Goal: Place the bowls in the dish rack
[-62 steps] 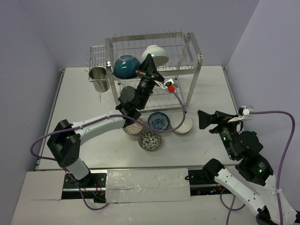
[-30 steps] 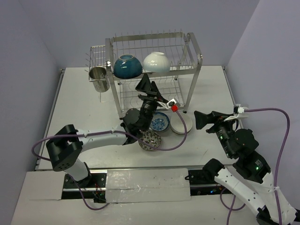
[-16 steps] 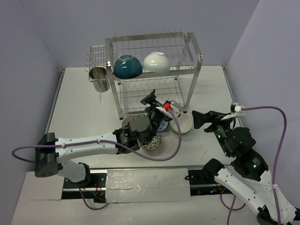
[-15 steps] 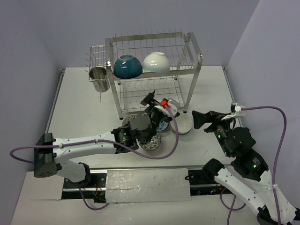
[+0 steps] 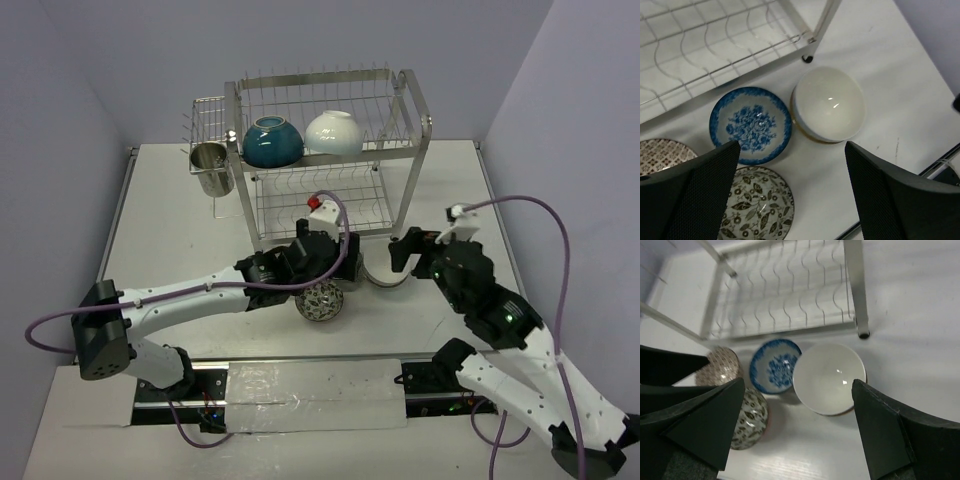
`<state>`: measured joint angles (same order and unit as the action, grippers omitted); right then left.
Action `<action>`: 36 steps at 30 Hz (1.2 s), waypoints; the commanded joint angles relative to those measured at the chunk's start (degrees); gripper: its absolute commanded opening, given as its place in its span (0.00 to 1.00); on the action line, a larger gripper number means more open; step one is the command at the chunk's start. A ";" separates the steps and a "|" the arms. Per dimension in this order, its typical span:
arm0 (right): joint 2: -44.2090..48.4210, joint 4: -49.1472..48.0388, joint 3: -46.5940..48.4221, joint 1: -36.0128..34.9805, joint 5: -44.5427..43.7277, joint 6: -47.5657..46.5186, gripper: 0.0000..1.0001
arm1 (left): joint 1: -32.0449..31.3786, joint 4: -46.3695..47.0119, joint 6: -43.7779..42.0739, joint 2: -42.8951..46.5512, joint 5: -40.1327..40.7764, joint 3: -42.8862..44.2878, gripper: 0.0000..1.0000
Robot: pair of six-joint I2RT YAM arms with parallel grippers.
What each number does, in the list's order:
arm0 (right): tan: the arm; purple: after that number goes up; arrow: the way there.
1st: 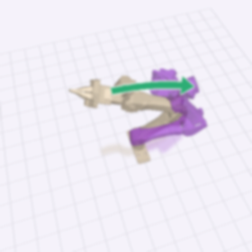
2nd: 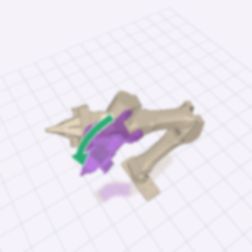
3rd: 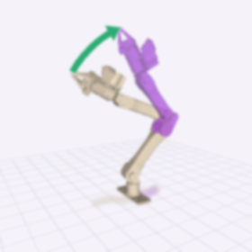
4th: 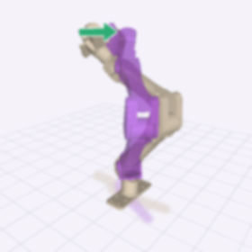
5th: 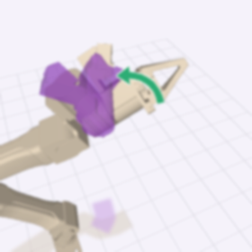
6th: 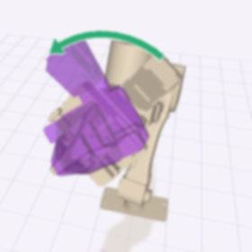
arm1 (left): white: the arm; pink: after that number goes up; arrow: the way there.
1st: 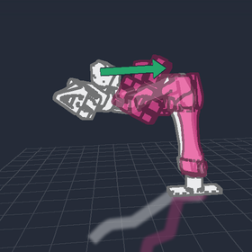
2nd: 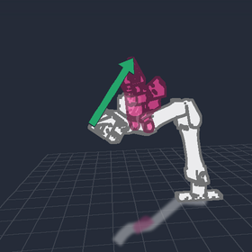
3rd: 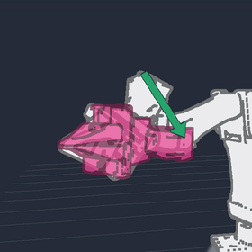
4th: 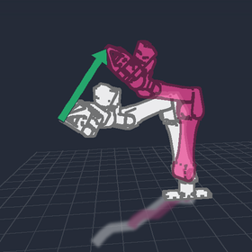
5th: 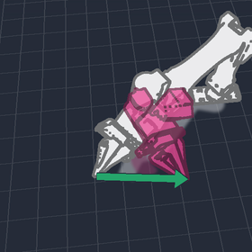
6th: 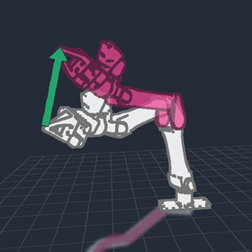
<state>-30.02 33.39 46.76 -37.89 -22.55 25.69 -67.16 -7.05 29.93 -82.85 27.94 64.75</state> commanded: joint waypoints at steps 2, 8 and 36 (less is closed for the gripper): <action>-8.29 3.79 2.37 -0.43 2.33 1.47 0.95 | 1.85 -4.11 9.35 5.32 -4.57 -4.01 0.92; -15.76 6.60 3.33 -0.43 -4.16 8.57 0.90 | 2.82 -8.76 12.51 11.99 -2.55 -11.48 0.92; -34.22 2.47 -3.17 14.77 2.24 18.52 0.47 | 7.56 -12.29 14.80 25.37 -1.22 -26.08 0.92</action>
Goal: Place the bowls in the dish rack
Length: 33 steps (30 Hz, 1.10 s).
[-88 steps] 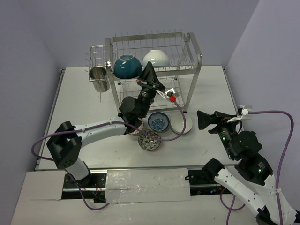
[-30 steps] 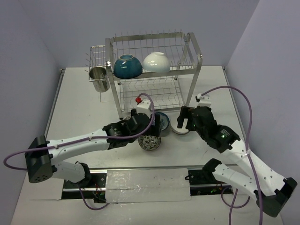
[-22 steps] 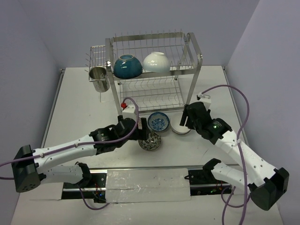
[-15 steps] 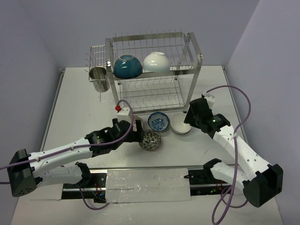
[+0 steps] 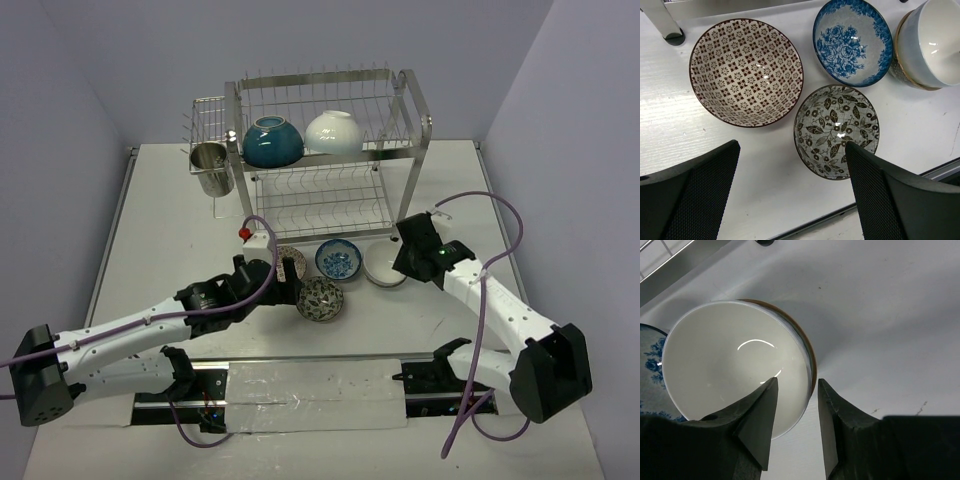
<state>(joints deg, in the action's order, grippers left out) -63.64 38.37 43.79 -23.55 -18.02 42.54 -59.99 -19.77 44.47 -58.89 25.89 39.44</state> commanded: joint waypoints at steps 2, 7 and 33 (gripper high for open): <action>-1.57 -3.04 -0.20 0.44 -1.93 1.58 0.44 | 0.57 0.35 -0.08 1.50 0.74 -0.68 0.92; -3.24 -4.18 -0.02 0.44 -2.02 1.75 0.38 | 0.75 0.26 -1.22 1.06 1.00 -0.33 0.91; -5.80 -3.83 1.56 0.44 -4.13 1.23 0.25 | 2.15 0.96 -3.34 0.53 0.04 -0.33 0.91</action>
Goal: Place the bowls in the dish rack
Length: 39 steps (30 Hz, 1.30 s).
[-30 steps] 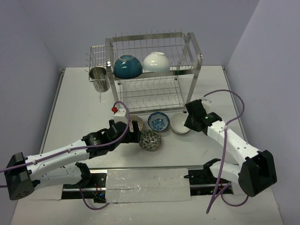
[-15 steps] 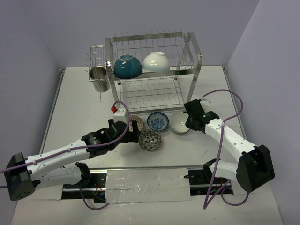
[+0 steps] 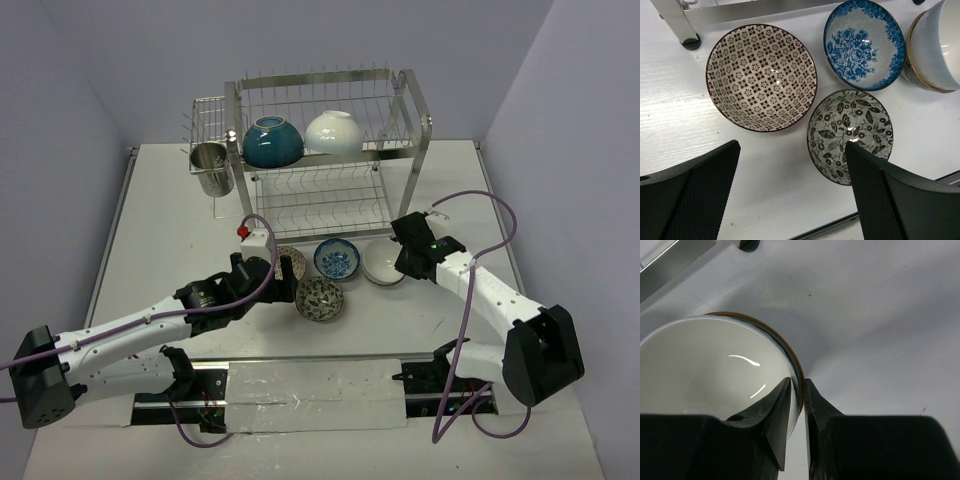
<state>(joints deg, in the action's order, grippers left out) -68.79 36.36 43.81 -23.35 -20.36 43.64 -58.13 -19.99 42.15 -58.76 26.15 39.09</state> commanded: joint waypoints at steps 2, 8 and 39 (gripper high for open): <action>-1.08 -1.99 1.89 0.15 -1.61 0.04 0.22 | 0.38 1.09 -1.02 0.58 -0.22 0.02 0.91; -0.55 -0.33 3.47 0.06 -3.80 -1.27 0.05 | 0.47 0.83 -0.67 0.84 -0.31 -0.15 0.91; 21.87 -9.88 38.09 -4.33 3.22 -55.57 0.00 | 1.35 1.09 -2.60 -1.18 -0.22 3.45 0.91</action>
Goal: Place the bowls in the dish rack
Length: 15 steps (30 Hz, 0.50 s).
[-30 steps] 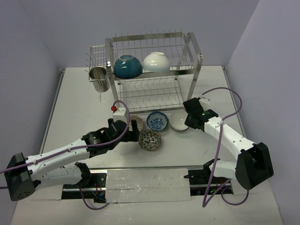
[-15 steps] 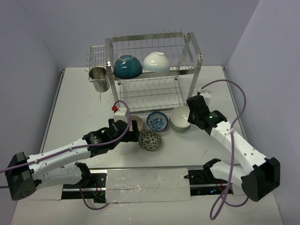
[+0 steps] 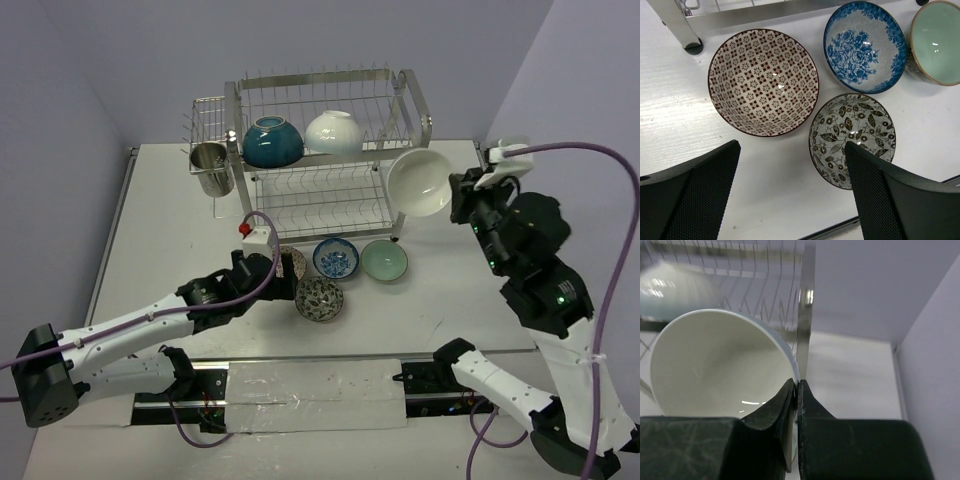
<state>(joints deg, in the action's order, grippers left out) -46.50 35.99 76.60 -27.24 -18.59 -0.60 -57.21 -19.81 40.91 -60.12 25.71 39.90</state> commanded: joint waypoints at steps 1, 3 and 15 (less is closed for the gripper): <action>-1.83 -10.75 7.75 -0.44 1.36 -13.27 0.00 | 0.52 0.92 -1.44 0.26 0.21 2.64 0.91; -3.24 -15.56 9.96 -0.44 1.54 -18.45 0.00 | 0.70 0.65 -1.44 0.96 0.39 2.73 0.91; -16.76 -51.07 13.31 -0.44 3.65 -43.77 0.00 | 1.57 -4.79 1.28 8.52 4.25 -0.26 0.92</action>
<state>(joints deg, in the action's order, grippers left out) -61.52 2.72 88.49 -27.24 -16.23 -36.21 -56.10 -22.81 41.08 -54.26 27.75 40.18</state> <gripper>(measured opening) 0.091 0.914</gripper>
